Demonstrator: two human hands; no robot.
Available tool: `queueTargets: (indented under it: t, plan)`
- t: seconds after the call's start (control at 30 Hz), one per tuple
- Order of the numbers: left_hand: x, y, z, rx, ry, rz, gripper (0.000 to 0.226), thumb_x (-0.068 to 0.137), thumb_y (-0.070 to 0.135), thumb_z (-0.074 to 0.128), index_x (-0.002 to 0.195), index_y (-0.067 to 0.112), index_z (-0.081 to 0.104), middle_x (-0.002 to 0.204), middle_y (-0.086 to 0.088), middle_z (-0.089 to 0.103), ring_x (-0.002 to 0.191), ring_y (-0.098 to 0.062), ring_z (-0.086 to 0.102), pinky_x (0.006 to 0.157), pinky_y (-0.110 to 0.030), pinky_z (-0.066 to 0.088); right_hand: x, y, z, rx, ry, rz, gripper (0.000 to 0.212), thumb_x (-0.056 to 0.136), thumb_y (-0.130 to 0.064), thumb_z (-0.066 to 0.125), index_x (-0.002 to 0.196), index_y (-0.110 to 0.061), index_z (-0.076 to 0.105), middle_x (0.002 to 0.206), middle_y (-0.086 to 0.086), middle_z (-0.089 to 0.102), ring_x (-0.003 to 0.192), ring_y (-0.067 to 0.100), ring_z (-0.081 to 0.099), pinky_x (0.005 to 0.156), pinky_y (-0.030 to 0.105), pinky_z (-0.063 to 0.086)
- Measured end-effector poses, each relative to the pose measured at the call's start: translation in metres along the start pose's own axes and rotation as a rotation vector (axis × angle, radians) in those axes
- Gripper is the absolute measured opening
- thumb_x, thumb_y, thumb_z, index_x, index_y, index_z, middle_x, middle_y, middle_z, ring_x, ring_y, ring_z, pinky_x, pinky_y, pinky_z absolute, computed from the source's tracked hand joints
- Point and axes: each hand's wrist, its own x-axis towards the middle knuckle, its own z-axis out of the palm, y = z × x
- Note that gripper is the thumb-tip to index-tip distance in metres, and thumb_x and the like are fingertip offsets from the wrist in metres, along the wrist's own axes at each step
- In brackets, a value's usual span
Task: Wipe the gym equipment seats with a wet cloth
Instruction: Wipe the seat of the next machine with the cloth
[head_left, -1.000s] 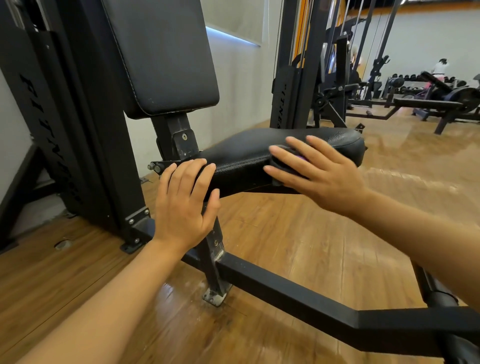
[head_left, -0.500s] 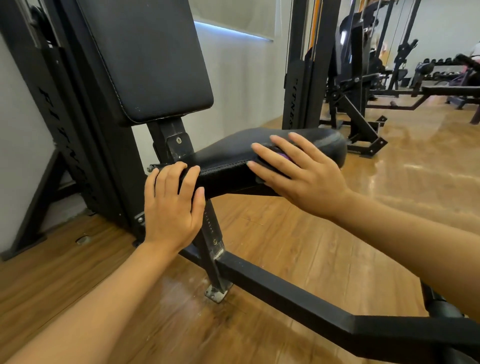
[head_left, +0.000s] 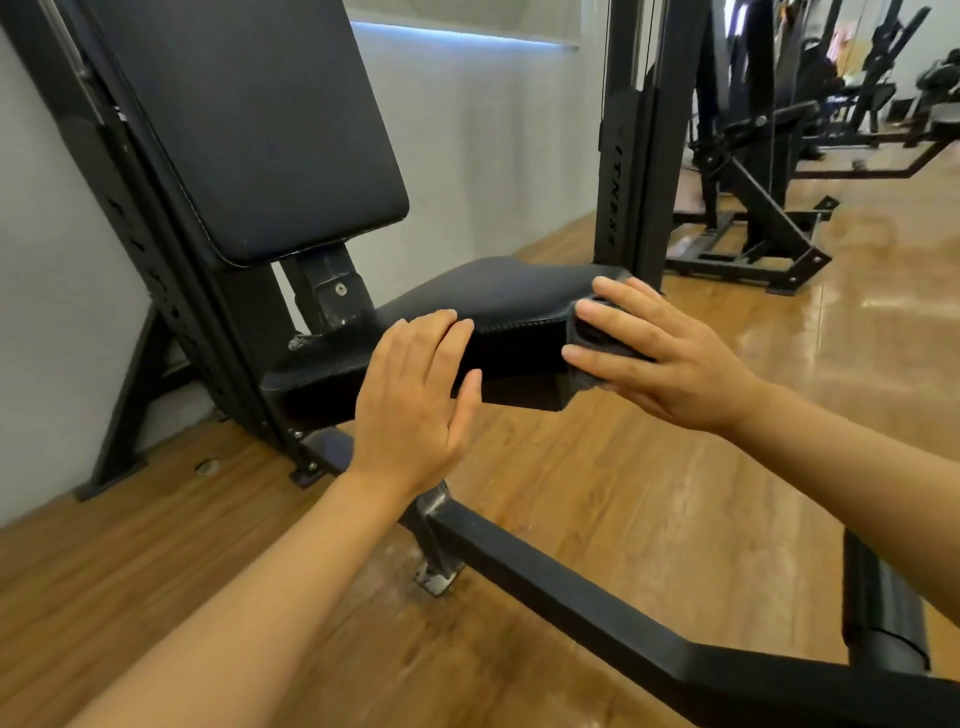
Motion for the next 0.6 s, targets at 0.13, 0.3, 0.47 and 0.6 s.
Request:
queueTargets:
  t: [0.13, 0.3, 0.47, 0.6]
  plan:
    - [0.014, 0.017, 0.006, -0.029, -0.025, 0.044, 0.045, 0.099, 0.026, 0.047, 0.136, 0.002, 0.054, 0.136, -0.015, 0.057, 0.127, -0.027, 0.051, 0.113, -0.042, 0.036, -0.007, 0.002, 0.010, 0.211, 0.098, 0.119, 0.038, 0.108, -0.025, 0.037, 0.146, -0.020, 0.039, 0.160, 0.009, 0.021, 0.151, 0.033, 0.018, 0.120, 0.052, 0.024]
    - [0.018, 0.018, 0.013, -0.017, -0.030, 0.072, 0.047, 0.100, 0.027, 0.047, 0.141, 0.005, 0.046, 0.139, -0.015, 0.054, 0.130, -0.026, 0.048, 0.113, -0.041, 0.036, 0.005, -0.008, 0.019, 0.210, 0.219, 0.177, 0.036, 0.104, -0.020, 0.044, 0.139, -0.010, 0.049, 0.149, 0.022, 0.037, 0.142, 0.046, 0.033, 0.115, 0.059, 0.030]
    - [0.014, 0.014, 0.019, -0.025, 0.004, 0.108, 0.046, 0.102, 0.027, 0.045, 0.142, 0.005, 0.041, 0.140, -0.018, 0.052, 0.130, -0.031, 0.048, 0.113, -0.046, 0.036, 0.034, -0.013, 0.016, -0.019, 0.262, -0.008, 0.036, 0.097, -0.025, 0.059, 0.132, -0.016, 0.065, 0.138, 0.013, 0.058, 0.130, 0.040, 0.053, 0.108, 0.054, 0.043]
    - [0.014, 0.012, 0.025, -0.010, 0.035, 0.118, 0.045, 0.104, 0.030, 0.040, 0.143, 0.007, 0.038, 0.140, -0.018, 0.051, 0.130, -0.031, 0.047, 0.113, -0.045, 0.035, 0.031, -0.007, 0.015, -0.044, 0.236, -0.056, 0.038, 0.101, -0.031, 0.057, 0.137, -0.018, 0.060, 0.142, 0.012, 0.054, 0.133, 0.039, 0.049, 0.111, 0.053, 0.041]
